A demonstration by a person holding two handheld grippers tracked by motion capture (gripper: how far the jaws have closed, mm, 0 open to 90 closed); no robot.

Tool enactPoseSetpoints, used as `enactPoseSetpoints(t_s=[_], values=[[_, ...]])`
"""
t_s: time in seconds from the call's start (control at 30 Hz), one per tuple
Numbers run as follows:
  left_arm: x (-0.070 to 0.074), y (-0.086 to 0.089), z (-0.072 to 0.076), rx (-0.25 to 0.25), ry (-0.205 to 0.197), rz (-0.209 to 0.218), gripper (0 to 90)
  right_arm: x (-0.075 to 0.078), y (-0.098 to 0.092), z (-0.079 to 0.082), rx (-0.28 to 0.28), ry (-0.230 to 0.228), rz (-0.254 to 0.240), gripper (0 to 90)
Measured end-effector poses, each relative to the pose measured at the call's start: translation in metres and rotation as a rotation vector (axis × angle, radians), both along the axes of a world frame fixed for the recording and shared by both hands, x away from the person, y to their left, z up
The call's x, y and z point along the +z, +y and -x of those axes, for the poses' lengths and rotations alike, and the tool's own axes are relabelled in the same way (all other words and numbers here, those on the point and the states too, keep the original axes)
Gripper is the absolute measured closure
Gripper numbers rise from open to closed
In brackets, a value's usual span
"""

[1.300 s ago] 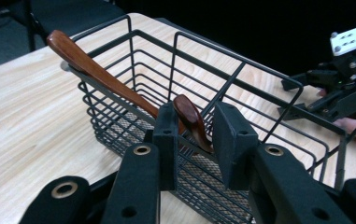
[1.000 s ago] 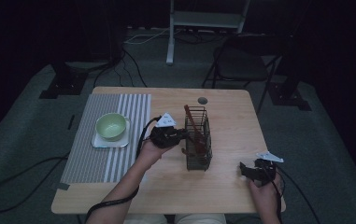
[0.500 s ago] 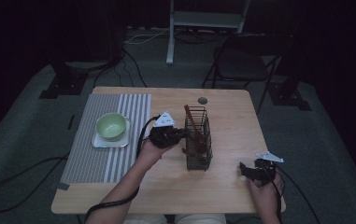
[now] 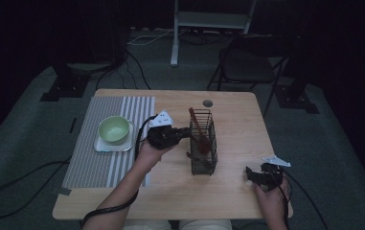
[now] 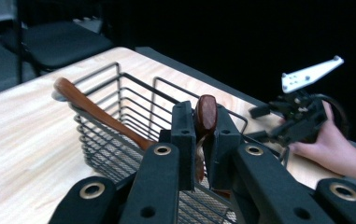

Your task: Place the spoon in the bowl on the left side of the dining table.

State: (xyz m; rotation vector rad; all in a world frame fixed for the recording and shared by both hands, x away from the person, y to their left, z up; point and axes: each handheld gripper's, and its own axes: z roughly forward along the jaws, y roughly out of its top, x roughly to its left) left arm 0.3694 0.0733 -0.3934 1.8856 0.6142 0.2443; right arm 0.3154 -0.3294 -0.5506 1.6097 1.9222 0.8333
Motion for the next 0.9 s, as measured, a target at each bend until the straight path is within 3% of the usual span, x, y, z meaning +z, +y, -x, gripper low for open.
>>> enactPoseSetpoints(t_s=[0.57,0.9], values=[[0.031,0.025,0.011,0.013,-0.048,0.021,83.5,0.000,0.000,0.000,-0.001,0.000,0.000,12.5],[0.046,0.042,0.018,0.019,-0.060,0.058,83.6,0.000,0.000,0.000,-0.001,0.001,0.000,12.5]])
